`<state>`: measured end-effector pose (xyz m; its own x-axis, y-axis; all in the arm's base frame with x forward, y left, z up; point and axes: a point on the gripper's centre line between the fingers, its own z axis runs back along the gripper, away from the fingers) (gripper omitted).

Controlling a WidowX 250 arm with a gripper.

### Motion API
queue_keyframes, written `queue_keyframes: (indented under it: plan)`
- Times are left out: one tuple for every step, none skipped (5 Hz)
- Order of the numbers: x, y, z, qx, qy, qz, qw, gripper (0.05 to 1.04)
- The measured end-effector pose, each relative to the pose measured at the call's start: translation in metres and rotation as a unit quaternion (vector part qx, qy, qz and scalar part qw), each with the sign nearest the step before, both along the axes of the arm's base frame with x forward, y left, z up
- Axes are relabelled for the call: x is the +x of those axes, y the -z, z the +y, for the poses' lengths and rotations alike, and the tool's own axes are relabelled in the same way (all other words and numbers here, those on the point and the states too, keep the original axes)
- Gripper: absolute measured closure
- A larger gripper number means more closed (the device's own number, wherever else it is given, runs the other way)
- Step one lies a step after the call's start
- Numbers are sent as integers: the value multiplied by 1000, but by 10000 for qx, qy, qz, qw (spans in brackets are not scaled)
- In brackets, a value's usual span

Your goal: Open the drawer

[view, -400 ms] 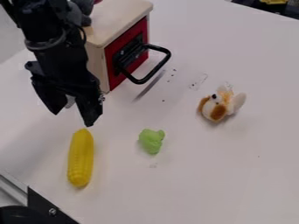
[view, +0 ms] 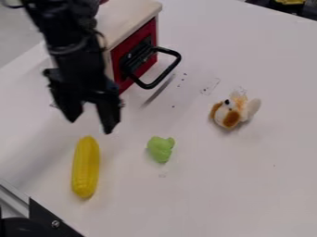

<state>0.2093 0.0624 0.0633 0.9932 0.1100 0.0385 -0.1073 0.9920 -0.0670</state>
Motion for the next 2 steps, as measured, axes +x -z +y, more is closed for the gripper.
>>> queue_keyframes:
  plan:
    - [41, 7, -4, 71, 11, -19, 10000, 83]
    - [81, 9, -8, 42, 61, -138, 9999, 83]
